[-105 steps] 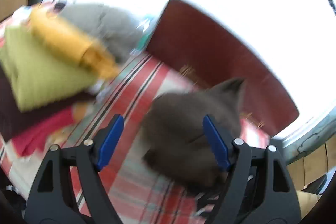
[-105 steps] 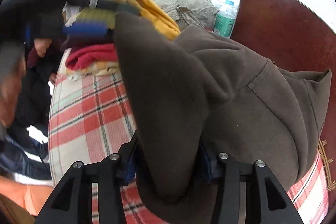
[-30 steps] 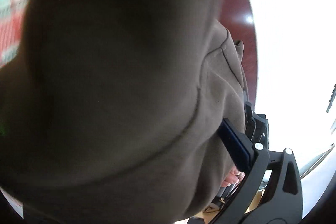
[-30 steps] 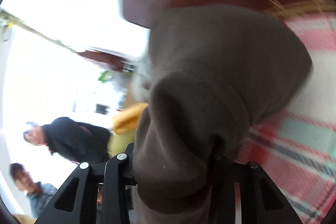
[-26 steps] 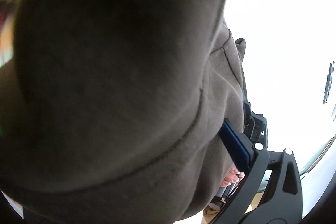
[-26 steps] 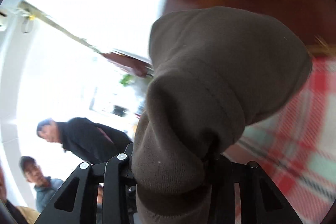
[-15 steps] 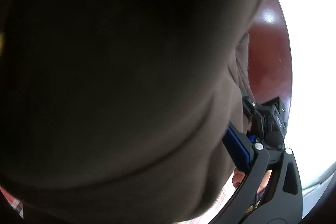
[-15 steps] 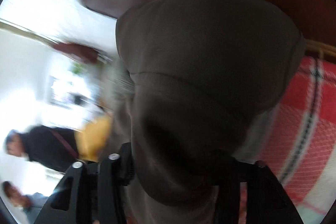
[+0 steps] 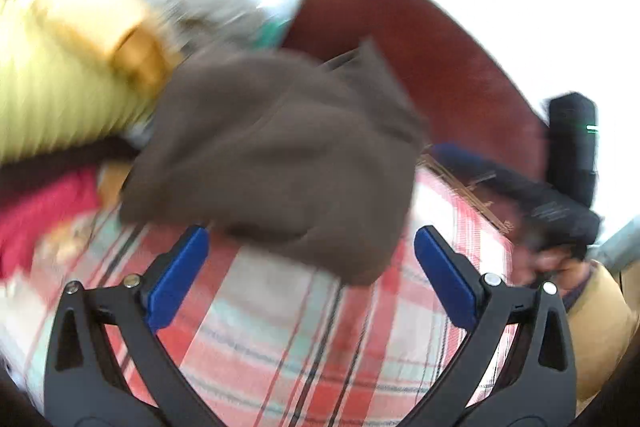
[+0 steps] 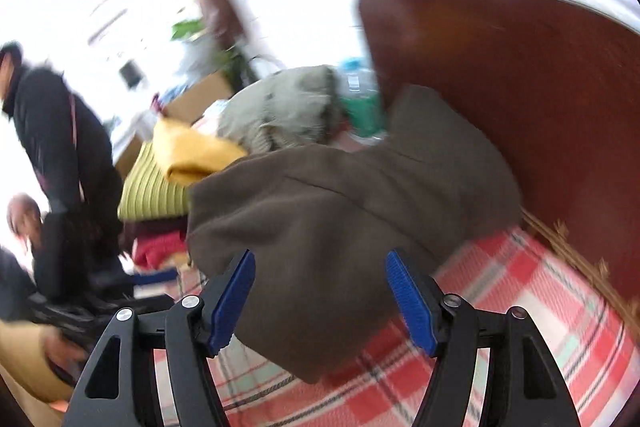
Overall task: Fold clothes
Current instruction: 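Lift the folded hoodie bundle with both grippers and carry it toward the clothes stack, then lower the folded hoodie beside the clothes stack and open both grippers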
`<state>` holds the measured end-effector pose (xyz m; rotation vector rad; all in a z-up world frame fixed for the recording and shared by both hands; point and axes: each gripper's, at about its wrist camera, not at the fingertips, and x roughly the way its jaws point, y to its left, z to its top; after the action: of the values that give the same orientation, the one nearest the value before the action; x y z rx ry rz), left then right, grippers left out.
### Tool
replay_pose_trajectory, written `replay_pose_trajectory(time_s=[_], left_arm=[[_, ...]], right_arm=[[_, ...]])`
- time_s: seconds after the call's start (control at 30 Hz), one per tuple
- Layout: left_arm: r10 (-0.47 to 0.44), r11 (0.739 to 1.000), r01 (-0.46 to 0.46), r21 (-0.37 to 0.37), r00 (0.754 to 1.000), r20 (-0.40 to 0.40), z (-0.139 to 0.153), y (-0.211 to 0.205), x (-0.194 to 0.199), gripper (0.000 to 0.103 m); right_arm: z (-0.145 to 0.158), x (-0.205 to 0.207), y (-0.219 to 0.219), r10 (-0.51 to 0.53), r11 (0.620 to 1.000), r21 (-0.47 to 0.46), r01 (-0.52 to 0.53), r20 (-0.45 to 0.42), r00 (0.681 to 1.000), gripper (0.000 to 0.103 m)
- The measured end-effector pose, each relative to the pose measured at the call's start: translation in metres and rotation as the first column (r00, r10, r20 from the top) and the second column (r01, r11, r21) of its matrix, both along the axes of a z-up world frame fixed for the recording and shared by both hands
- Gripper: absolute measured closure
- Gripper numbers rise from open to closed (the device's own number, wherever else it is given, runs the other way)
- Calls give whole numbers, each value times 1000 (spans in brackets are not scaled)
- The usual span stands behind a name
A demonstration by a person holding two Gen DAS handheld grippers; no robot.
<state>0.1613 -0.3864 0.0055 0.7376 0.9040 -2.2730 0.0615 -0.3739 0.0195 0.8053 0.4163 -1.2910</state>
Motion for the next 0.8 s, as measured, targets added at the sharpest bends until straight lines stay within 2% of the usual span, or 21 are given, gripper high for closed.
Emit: replay_pose_trajectory(time_s=[0.1,0.2,0.27,0.37,0.43,0.5,0.6,0.73,0.8], left_arm=[[-28,1000,28,-1,999,25,-13,-29,-17,0],[-37,999,34,37,995,96,-36,-54,-31,1],[-47,998,43,41,993,105,-37,-55,-33,1],[-43,999,40,34,995,86,-19,-42,-21,1],[-48,999,49,-10,996,78,4,-21,-10,1],[-67,997,71,-37,994,88,20,0,-4,1],[-125,990,132,-52,984,127,32,33,-4,1],[-220,973,230,-23,952,215,22,65,-26,1],[-238,969,247,-13,944,228,19,76,-31,1]], right_arm=[[-29,19,1,18,998,64,-15,-42,999,33],[-55,10,5,-9,996,87,13,-43,999,33],[-56,6,10,-25,997,78,25,-4,1000,33],[-36,-4,33,-51,995,92,46,50,997,33],[-22,-13,54,-63,996,75,54,126,990,32],[-11,-22,82,-89,996,49,80,236,968,21],[-3,-30,130,-154,988,28,154,348,925,20],[-1,-19,187,-298,953,56,296,334,894,16],[-3,-3,197,-324,946,78,316,308,894,16]])
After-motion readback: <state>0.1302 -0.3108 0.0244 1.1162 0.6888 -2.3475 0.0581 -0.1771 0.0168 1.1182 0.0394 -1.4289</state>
